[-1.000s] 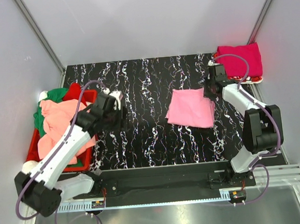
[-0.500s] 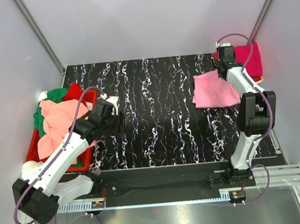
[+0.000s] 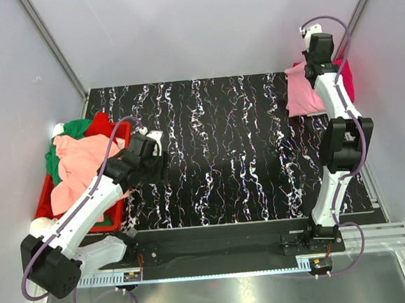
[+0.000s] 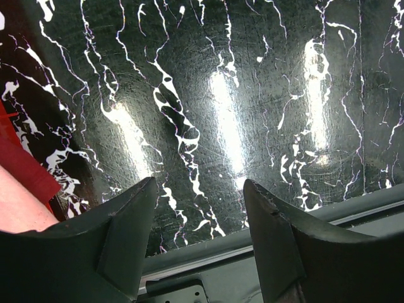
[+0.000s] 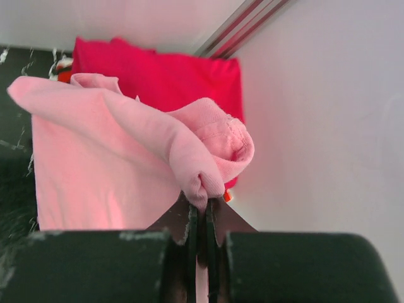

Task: Fold and stack the t-shirts
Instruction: Neatly place the folded tshirt to the corner

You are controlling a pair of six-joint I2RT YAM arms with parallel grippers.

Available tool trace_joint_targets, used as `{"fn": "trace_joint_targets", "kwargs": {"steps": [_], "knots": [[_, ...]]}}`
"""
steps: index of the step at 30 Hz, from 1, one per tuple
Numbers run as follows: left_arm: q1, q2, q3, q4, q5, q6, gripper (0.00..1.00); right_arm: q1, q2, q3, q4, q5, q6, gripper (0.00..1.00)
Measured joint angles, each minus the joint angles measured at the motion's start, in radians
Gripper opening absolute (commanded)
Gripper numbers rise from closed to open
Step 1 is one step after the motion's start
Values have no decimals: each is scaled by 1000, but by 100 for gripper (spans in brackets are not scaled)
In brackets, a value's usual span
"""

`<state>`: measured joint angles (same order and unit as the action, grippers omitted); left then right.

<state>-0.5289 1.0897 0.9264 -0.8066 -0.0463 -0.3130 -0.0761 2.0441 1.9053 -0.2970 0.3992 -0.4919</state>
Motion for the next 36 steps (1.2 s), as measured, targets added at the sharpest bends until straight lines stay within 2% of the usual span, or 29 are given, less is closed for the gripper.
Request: {"fn": "trace_joint_targets", "kwargs": {"steps": [9, 25, 36], "knots": [[0, 17, 0, 1, 1, 0, 61, -19, 43, 132, 23, -1, -87, 0], [0, 34, -4, 8, 5, 2, 61, -70, 79, 174, 46, -59, -128, 0], [0, 60, -4, 12, 5, 2, 61, -150, 281, 322, 103, -156, -48, 0]]}}
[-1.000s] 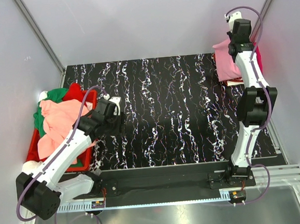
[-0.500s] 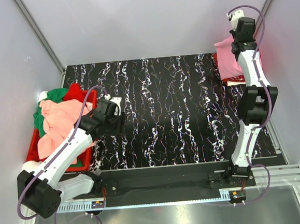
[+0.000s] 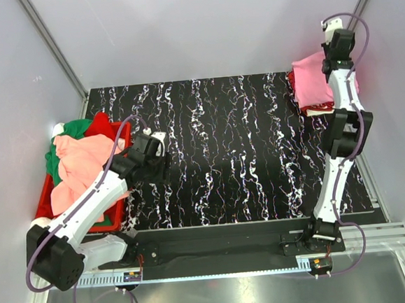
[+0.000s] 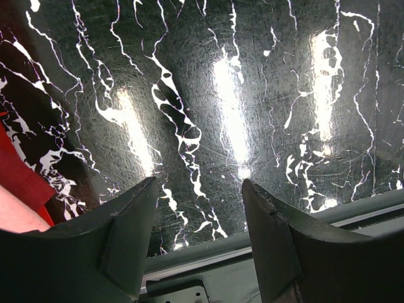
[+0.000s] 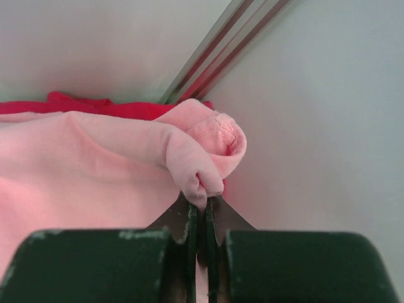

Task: Fold and stack the t-shirts
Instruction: Neatly place the folded tshirt to the corner

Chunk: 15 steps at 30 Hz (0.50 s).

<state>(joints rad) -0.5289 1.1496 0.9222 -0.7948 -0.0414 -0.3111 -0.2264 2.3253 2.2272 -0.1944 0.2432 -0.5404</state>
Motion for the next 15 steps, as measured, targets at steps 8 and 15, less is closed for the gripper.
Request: {"fn": "trace_joint_targets", "kwargs": {"steps": [8, 15], "knots": [[0, 22, 0, 2, 0, 0, 61, -53, 199, 71, 120, -53, 91, 0], [0, 26, 0, 2, 0, 0, 61, -117, 289, 74, 371, -104, 256, 62]]}}
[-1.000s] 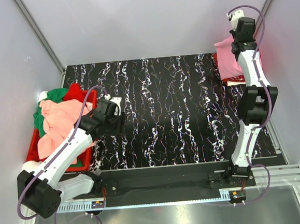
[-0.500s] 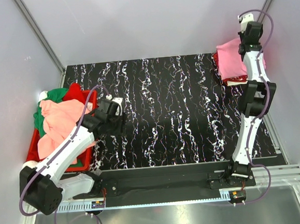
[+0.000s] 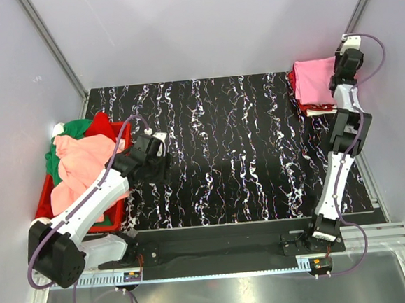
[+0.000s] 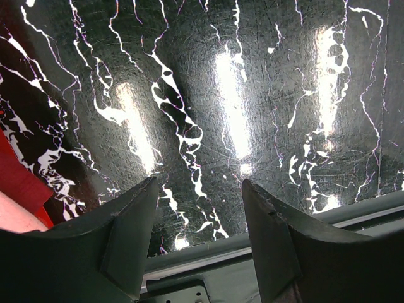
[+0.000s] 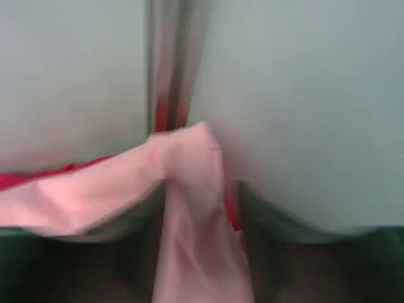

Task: Fold and stack the t-shirts
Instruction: Neatly place the folded tshirt to the corner, then reset both grippers

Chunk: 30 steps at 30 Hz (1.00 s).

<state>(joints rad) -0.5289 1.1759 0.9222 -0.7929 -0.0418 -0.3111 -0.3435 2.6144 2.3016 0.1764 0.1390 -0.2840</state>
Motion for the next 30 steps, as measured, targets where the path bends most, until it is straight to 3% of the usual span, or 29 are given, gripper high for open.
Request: {"fn": "trace_joint_targets", "kwargs": {"steps": [2, 10, 13, 17, 19, 25, 27, 30], "knots": [[0, 0, 0, 0, 0, 0, 61, -12, 21, 0, 71, -3, 64, 99], [0, 4, 0, 0, 0, 0, 61, 5, -48, -86, 68, 4, 219, 100], [0, 3, 0, -1, -3, 0, 63, 6, -191, -190, 9, 16, 307, 100], [0, -26, 0, -3, -14, 0, 68, 63, -509, -346, -99, 76, 364, 100], [0, -60, 0, -3, -22, 0, 77, 165, -724, -441, -146, 89, 414, 100], [0, -181, 0, -2, -58, -2, 85, 660, -1290, -925, -154, -95, 721, 100], [0, -204, 0, -2, -66, -3, 86, 790, -1366, -1101, -159, -94, 806, 100], [0, -230, 0, -5, -102, -3, 89, 999, -1307, -1285, -243, -44, 912, 100]]}}
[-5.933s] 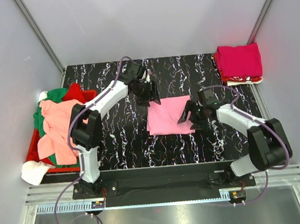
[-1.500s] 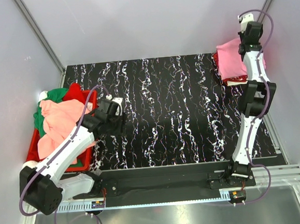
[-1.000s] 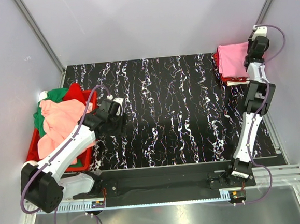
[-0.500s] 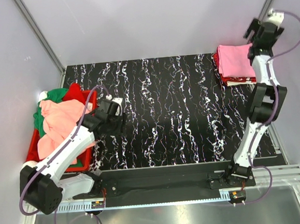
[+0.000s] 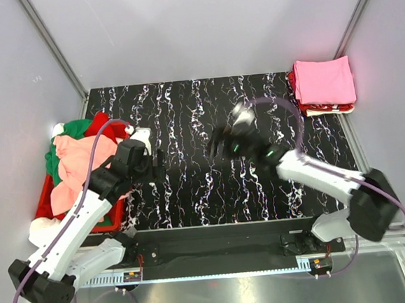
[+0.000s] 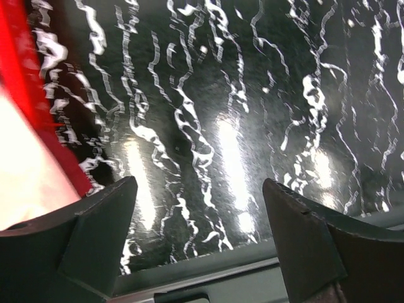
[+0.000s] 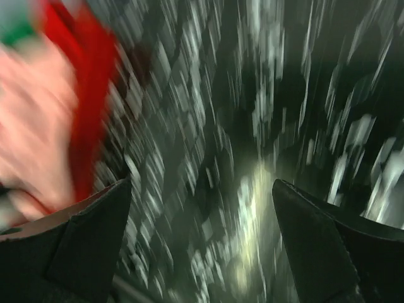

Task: Fold and stack the t-shirts
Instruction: Reset both grippers

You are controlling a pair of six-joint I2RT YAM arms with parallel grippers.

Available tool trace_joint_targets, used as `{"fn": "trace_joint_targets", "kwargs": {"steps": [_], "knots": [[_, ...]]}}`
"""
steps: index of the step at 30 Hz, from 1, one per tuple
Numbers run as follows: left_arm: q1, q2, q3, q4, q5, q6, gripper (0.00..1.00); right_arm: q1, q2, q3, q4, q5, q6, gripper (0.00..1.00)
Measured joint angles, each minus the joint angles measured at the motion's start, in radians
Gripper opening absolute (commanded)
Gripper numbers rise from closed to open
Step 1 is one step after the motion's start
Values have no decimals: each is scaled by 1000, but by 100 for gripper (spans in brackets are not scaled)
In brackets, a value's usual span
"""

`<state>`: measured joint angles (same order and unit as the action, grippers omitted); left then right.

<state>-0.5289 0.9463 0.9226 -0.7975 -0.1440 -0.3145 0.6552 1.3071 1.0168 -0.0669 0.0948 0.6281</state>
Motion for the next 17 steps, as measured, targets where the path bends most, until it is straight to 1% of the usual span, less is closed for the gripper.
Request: {"fn": "trace_joint_targets", "kwargs": {"steps": [2, 4, 6, 7, 12, 17], "knots": [[0, -19, 0, -5, -31, -3, 89, 149, 75, -80, -77, 50, 57, 100], [0, -45, 0, -10, -63, -7, 95, 295, 123, -145, -167, 81, 111, 100], [0, -72, 0, -16, -93, -11, 99, 381, 134, -177, -230, 103, 154, 100], [0, -90, 0, -17, -111, -12, 99, 411, 134, -178, -238, 117, 163, 100], [0, -176, 0, -17, -182, -23, 99, 460, 145, -154, -237, 198, 177, 100], [0, -232, 0, -17, -219, -30, 99, 468, 155, -138, -230, 233, 180, 100]]}}
